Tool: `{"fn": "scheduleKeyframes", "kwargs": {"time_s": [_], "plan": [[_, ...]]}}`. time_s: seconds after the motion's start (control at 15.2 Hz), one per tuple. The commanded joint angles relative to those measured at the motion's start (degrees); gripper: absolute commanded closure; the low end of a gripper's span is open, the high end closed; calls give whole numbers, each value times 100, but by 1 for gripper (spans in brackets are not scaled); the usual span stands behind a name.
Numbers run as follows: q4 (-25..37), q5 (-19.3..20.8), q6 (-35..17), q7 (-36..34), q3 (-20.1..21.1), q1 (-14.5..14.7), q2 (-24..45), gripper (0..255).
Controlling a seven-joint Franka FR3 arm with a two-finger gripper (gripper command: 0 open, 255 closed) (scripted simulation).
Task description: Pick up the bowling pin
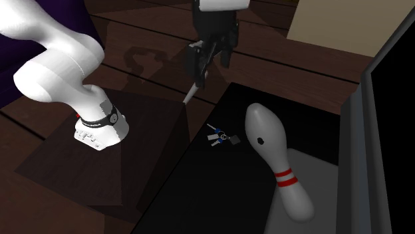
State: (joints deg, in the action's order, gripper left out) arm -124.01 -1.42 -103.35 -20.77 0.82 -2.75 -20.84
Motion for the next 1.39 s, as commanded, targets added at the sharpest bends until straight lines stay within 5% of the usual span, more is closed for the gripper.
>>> {"fn": "scheduleKeyframes", "kwargs": {"time_s": [0.0, 1.32], "plan": [[313, -121, -143, -229, -19, -45, 550, 0], [3664, -1644, -473, -1888, -316, -554, 5057, 0]]}}
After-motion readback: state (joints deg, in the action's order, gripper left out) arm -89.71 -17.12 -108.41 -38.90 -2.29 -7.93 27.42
